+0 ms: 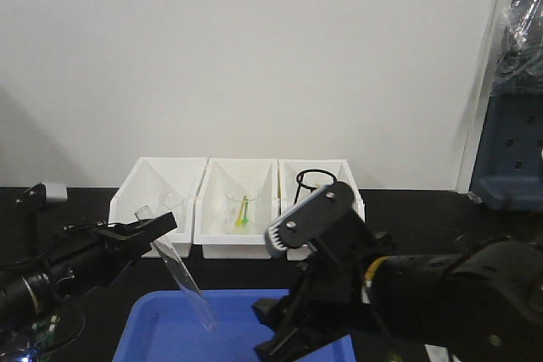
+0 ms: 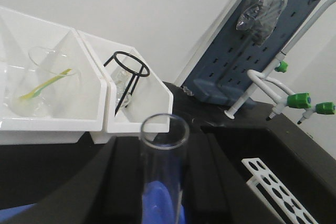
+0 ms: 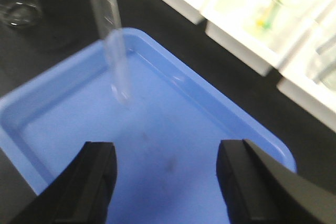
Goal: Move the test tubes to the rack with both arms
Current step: 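Close the right gripper around the tube below the left gripper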
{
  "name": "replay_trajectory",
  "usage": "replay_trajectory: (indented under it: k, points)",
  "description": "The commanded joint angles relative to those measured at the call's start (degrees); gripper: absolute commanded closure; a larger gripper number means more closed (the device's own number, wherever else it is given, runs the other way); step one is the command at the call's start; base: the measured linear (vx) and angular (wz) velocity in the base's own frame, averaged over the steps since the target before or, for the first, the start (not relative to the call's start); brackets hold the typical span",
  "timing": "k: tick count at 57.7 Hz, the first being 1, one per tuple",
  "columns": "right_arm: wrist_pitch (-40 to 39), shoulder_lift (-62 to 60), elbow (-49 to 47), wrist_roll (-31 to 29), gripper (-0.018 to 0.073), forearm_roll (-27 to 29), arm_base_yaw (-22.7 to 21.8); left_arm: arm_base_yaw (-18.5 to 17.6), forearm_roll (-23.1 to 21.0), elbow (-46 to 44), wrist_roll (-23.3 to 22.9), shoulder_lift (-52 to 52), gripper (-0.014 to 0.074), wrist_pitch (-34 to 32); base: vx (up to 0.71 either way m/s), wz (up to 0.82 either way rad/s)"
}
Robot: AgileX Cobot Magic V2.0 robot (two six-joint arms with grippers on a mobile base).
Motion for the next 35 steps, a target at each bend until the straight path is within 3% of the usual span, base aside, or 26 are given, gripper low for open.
replay_trajectory:
  k: [1, 11, 35]
  points:
    - [-3.39, 1.28, -5.26, -1.84, 0.0067, 0.23, 2.33, -0.46, -2.29, -2.27, -0.57, -1.95, 0.0598, -4.88, 0.0, 0.0]
    - [-0.13, 7.48, -12.85, -1.89, 0.0054, 0.37, 5.6, -0.46, -2.19, -2.27, -1.1, -1.94, 0.0598, -6.79, 0.0, 0.0]
    - [1.86, 16.71, -26.54, -4.5, 0.0054, 1.46, 5.53, -0.59, -0.05, -2.27, -2.18, -1.94, 0.0598, -9.88, 0.0, 0.0]
